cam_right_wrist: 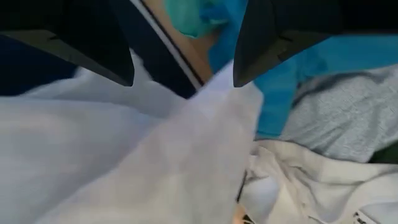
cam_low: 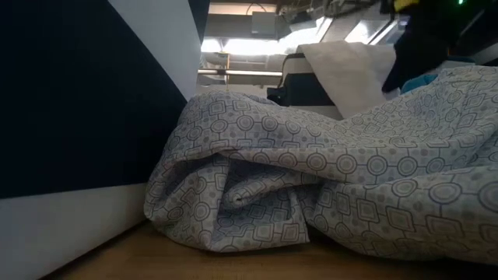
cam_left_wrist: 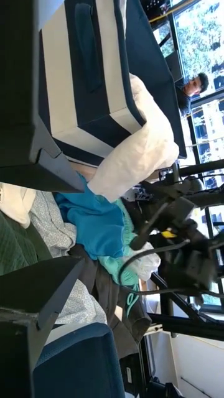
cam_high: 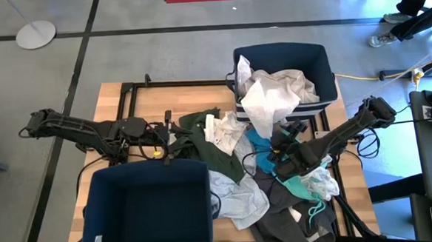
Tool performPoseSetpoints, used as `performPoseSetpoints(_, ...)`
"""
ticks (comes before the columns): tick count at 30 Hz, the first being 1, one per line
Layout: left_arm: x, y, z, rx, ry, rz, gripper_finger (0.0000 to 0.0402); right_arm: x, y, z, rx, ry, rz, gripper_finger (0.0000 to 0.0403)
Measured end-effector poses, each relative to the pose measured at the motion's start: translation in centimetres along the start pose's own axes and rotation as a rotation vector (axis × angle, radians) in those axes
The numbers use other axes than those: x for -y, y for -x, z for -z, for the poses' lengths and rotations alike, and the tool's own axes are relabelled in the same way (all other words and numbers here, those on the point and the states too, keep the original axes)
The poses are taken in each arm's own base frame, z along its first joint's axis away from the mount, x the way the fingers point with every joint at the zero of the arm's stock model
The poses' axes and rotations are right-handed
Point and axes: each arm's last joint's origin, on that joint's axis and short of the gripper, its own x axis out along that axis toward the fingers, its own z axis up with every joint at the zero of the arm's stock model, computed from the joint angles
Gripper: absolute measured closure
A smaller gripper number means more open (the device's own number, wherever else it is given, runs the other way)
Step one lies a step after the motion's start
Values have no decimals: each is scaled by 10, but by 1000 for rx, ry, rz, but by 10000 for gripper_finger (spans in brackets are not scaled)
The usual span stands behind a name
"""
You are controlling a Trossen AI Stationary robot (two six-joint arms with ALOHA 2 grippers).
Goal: Sort clothes
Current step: Put the white polo shirt into the top laundry bin
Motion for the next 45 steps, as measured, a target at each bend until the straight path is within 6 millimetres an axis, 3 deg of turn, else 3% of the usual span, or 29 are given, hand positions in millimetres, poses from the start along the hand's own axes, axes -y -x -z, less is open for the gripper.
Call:
performPoseSetpoints(5, 0, 0, 0, 0, -2, 0, 235, -12, -10, 8, 39, -15, -45, 127)
performPoseSetpoints(18, 0, 0, 0, 1, -6, 0, 235, -17, -9, -1, 174, -42, -25, 127)
performPoseSetpoints(45, 0, 0, -1, 4, 2, -1, 235, -19, -13, 7, 110, -40, -59, 127)
